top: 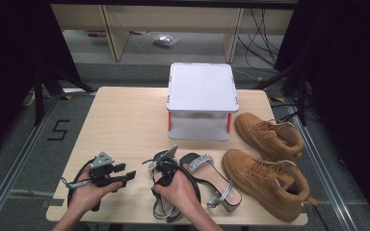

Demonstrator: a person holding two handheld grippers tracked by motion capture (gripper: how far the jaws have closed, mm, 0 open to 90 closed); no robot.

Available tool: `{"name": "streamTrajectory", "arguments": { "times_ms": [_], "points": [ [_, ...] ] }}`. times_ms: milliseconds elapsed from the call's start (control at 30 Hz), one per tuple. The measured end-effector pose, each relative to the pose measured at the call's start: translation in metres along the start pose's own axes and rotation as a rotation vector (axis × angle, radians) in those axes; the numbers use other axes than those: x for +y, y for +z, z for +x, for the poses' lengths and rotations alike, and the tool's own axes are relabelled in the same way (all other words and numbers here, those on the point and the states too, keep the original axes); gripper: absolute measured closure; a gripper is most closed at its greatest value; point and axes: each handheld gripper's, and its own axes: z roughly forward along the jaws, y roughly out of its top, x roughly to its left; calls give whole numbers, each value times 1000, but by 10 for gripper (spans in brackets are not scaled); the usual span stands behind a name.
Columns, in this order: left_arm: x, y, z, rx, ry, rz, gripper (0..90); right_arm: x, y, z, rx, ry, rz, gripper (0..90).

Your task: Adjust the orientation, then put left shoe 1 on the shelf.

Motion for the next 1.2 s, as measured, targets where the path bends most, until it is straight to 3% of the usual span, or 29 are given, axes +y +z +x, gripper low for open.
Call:
{"name": "streamTrajectory", "arguments": {
  "times_ms": [67, 100, 167, 200, 233, 300, 400, 433, 467, 500, 667, 700, 733, 767, 833, 867, 900, 933, 1000, 1100, 1133, 1200],
  "points": [
    [1, -1, 1, 0, 17, 15, 440, 0, 0, 2, -11, -18, 9, 376],
    [1, 1, -1, -8, -2, -3, 440, 0, 2, 4, -41, -37, 2, 371],
    [2, 1, -1, -9, 5, 3, 440, 1, 5, 9, -87, -54, 4, 357],
    [2, 1, -1, -10, 6, 3, 440, 1, 7, 10, -112, -100, -1, 354],
    [2, 1, -1, -7, 3, -2, 440, 1, 9, 12, -117, -84, 5, 348],
    [2, 0, -1, -5, 3, -1, 441, 1, 9, 13, -132, -105, 2, 355],
    [2, 0, 0, -7, 1, -2, 440, 1, 8, 10, -113, -91, -1, 370],
    [3, -1, 1, -5, 4, -2, 441, 1, 7, 6, -117, -141, -2, 377],
    [4, -1, 2, -5, 3, -13, 442, 0, 6, 6, -107, -114, 4, 384],
    [5, -1, 2, -4, 2, -25, 443, -1, 5, 4, -102, -120, 4, 389],
    [20, -2, 7, 12, 13, -94, 468, -5, -3, -16, -13, -114, -12, 424],
    [25, -1, 7, 12, 25, -109, 479, -6, -4, -18, 0, -113, -10, 426],
    [30, -1, 7, 16, 32, -128, 494, -6, -4, -22, 14, -151, -21, 427],
    [35, 0, 7, 16, 47, -144, 516, -7, -5, -23, 20, -124, -25, 429],
    [48, 0, 7, 24, 77, -193, 571, -8, -5, -27, 38, -147, -37, 430],
    [55, 0, 7, 28, 82, -221, 604, -9, -7, -27, 64, -115, -40, 430],
    [61, -1, 7, 35, 81, -256, 638, -9, -9, -27, 80, -116, -44, 431],
    [66, -1, 6, 34, 83, -280, 672, -9, -9, -30, 84, -146, -70, 431],
    [82, -3, 5, 30, 110, -340, 723, -11, -13, -31, 90, -158, -91, 431],
    [104, 0, 4, 31, 145, -360, 806, -14, -23, -32, 109, -163, -119, 432],
    [110, 1, 3, 28, 156, -362, 828, -15, -27, -31, 105, -143, -113, 431],
    [125, 8, 2, 21, 178, -364, 863, -15, -32, -33, 97, -148, -128, 432]
  ]
}}
